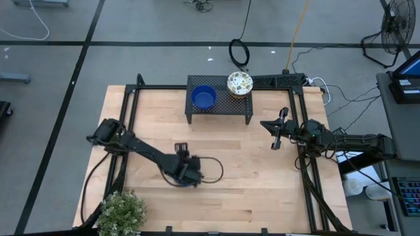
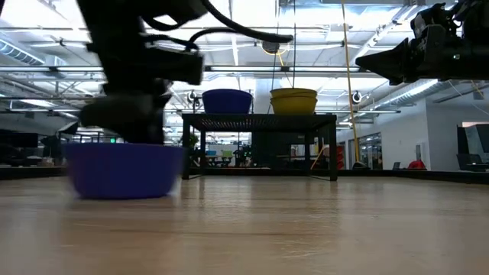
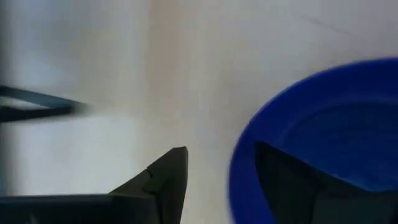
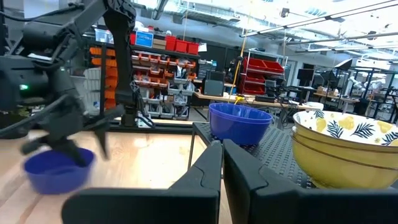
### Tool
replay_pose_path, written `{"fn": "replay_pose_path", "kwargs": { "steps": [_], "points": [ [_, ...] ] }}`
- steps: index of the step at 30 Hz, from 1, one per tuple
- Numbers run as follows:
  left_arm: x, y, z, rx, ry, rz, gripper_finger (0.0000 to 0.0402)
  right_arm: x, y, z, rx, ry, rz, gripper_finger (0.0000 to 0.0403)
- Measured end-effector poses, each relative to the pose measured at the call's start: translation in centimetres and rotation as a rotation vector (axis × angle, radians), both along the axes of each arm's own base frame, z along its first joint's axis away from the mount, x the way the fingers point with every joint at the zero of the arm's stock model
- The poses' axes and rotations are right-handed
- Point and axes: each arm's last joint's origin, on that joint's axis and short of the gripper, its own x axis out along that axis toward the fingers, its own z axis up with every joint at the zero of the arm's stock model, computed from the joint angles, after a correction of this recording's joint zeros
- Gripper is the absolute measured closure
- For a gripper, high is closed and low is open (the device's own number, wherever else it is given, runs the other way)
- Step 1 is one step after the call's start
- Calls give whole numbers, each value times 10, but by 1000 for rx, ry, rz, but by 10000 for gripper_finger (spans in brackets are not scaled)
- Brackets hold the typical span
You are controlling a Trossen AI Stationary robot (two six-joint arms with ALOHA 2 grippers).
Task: Pick & Place Mini bowls
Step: Stack the blue bowl on the blue bowl on the shelf
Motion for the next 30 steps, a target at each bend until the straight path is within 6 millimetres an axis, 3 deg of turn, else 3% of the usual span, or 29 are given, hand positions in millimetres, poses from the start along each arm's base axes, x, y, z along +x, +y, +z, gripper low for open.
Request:
{"fn": "replay_pose_path", "kwargs": {
  "steps": [4,8,16,19,24,30],
  "points": [
    [7,22,10,222,-77,9,211,0,0,0,0,0,0,401],
    [7,40,20,235,-66,28,211,0,0,0,0,0,0,401],
    [-9,80,73,-146,-155,173,211,0,0,0,0,-1,0,401],
    [-13,91,83,-319,-168,210,211,0,0,0,0,-1,0,401],
    [-9,101,78,-443,-139,202,211,0,0,0,0,-1,0,401],
    [2,105,53,-469,-67,176,211,0,0,0,0,-1,0,401]
  ]
}}
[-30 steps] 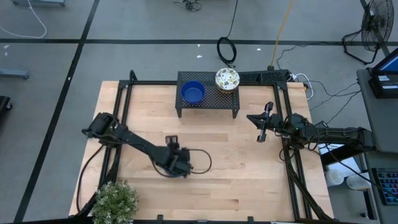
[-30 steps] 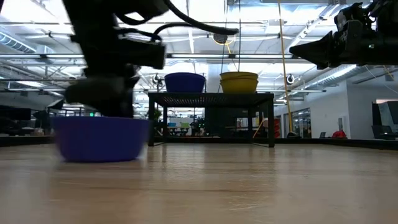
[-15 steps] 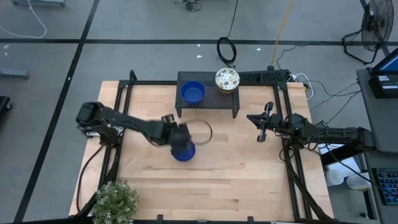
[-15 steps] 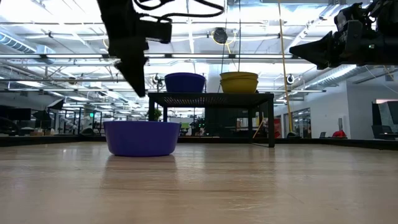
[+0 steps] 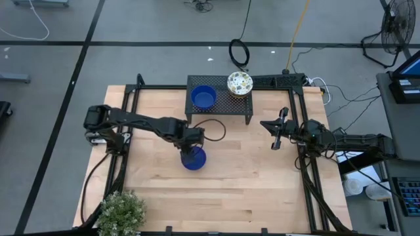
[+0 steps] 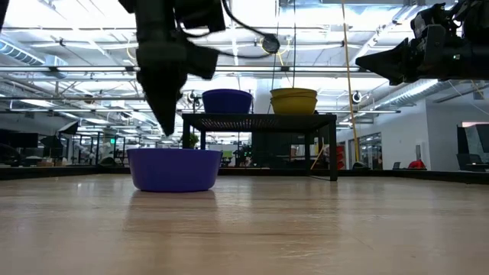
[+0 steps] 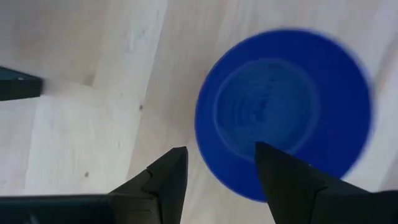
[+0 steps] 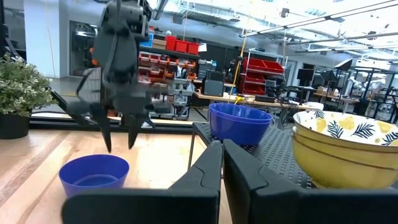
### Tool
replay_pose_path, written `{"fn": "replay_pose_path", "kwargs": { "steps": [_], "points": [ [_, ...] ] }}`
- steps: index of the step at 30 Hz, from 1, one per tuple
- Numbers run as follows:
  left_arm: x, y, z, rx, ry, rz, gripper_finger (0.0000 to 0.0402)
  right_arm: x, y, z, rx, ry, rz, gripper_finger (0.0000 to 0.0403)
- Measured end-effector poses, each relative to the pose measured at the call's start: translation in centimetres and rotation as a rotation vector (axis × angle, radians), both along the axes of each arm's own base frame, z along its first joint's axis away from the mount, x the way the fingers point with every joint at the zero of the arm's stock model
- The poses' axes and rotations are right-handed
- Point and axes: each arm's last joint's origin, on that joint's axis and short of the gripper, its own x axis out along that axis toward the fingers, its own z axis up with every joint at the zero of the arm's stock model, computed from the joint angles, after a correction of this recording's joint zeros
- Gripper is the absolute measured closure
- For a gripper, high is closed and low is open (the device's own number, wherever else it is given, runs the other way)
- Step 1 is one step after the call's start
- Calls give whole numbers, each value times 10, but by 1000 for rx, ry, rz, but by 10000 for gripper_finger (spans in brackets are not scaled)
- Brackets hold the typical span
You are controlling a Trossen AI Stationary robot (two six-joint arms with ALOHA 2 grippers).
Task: Pick & Place Mini bowls
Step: Stack the blue bowl on the blue bowl on the shelf
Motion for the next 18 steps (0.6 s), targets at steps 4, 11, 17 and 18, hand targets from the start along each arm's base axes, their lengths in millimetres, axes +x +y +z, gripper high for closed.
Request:
{"fn": "replay_pose_path", "kwargs": {
  "steps": [4,11,17,18],
  "points": [
    [5,0,-15,4,49,-13,211,0,0,0,0,0,0,401],
    [15,-1,-37,4,83,-14,211,0,0,0,0,0,0,401],
    [18,-1,-51,-3,123,8,211,0,0,0,0,0,0,401],
    [18,-1,-51,-5,122,27,211,0,0,0,0,1,0,401]
  ]
}}
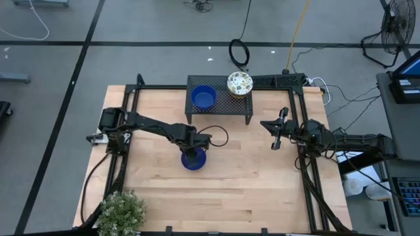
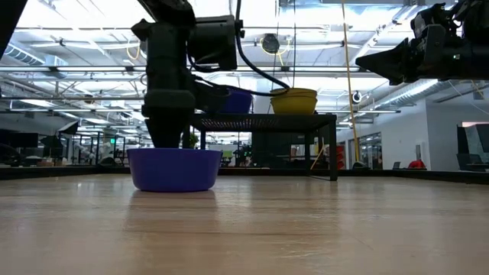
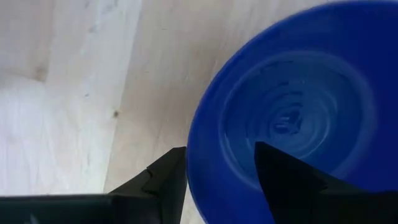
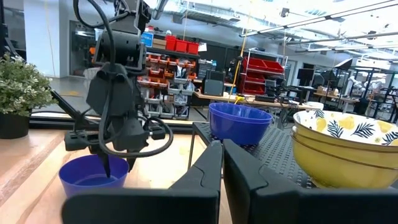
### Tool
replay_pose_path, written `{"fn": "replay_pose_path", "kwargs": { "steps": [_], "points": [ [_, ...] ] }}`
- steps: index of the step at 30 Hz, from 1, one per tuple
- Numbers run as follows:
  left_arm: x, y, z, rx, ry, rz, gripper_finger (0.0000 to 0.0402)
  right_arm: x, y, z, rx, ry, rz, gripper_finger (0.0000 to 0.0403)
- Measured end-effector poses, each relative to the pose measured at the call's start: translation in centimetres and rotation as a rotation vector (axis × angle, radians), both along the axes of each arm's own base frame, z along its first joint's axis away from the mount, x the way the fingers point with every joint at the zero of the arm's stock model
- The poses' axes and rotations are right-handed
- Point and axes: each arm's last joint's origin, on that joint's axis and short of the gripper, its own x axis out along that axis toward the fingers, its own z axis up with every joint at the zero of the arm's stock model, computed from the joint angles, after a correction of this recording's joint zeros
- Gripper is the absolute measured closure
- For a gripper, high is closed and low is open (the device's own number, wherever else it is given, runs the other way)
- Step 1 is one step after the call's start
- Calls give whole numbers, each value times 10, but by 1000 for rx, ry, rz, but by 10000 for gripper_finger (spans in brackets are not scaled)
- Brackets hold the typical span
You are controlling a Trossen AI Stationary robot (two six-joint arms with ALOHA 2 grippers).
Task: Pick & Place Mini bowls
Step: Stack the blue bowl on the blue bowl on the shelf
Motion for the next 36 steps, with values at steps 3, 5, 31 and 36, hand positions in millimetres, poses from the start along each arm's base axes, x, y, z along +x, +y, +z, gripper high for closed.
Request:
{"fn": "replay_pose_path", "kwargs": {
  "steps": [3,5,31,36],
  "points": [
    [0,2,1,-1,-8,56,211,0,0,0,0,-1,0,401],
    [0,4,1,0,-9,68,211,0,0,0,-1,-2,0,401],
    [5,0,2,27,-53,-61,211,0,0,0,0,-1,0,401],
    [5,0,2,28,-53,-64,211,0,0,0,0,-1,0,401]
  ]
}}
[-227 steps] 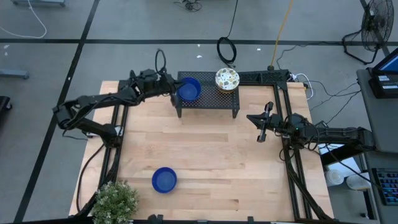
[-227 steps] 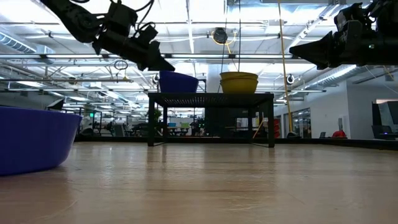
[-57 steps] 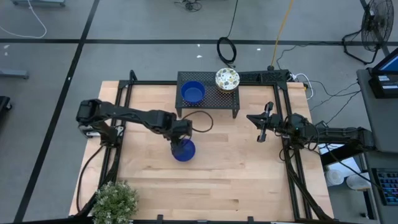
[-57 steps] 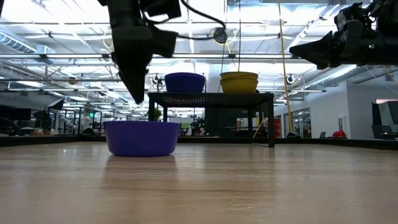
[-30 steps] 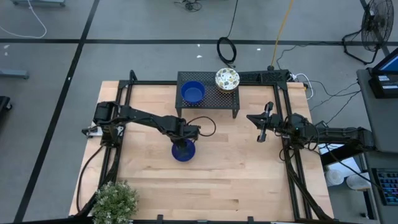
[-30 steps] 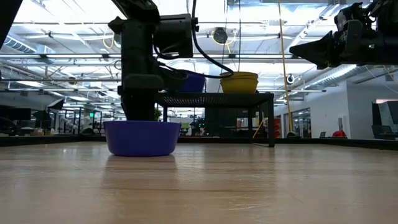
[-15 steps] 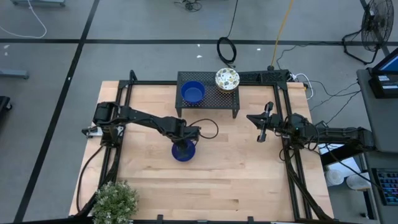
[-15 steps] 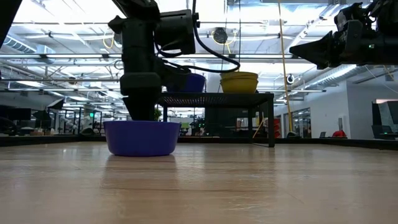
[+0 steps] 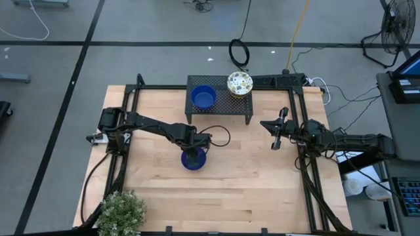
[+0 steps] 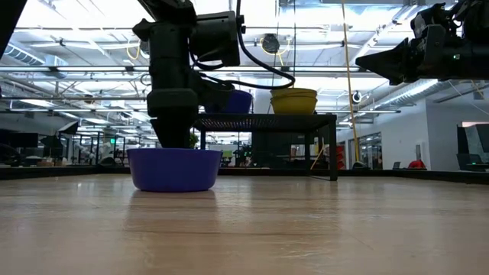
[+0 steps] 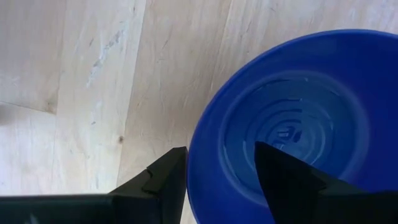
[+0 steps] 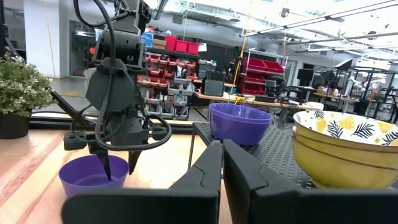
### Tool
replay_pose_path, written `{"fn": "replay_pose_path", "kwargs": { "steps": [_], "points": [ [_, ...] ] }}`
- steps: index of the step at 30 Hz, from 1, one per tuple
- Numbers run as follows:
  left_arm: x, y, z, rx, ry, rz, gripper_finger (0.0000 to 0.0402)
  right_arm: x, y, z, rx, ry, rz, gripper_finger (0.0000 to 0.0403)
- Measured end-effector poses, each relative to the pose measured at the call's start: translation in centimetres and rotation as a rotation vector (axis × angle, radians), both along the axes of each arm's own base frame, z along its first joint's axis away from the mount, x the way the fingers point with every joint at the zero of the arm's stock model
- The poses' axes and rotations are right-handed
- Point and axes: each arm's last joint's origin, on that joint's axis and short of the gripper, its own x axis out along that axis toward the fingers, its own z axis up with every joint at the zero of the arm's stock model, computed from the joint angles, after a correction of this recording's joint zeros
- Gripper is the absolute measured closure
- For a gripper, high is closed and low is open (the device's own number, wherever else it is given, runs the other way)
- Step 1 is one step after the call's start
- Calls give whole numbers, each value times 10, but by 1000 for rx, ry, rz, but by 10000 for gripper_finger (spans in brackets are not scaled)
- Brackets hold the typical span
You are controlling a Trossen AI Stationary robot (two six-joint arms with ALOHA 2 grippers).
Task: Pick & Place Mini bowls
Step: Stack the blue bowl on the blue bowl on the shelf
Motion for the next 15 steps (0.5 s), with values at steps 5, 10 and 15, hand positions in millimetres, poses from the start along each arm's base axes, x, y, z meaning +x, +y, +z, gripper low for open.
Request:
{"fn": "replay_pose_path", "kwargs": {
  "steps": [5,10,15],
  "points": [
    [0,0,0,1,1,-6,211,0,0,0,0,0,0,401],
    [0,0,0,2,0,-8,211,0,0,0,0,0,0,401],
    [0,0,0,2,0,-8,211,0,0,0,0,0,0,401]
  ]
}}
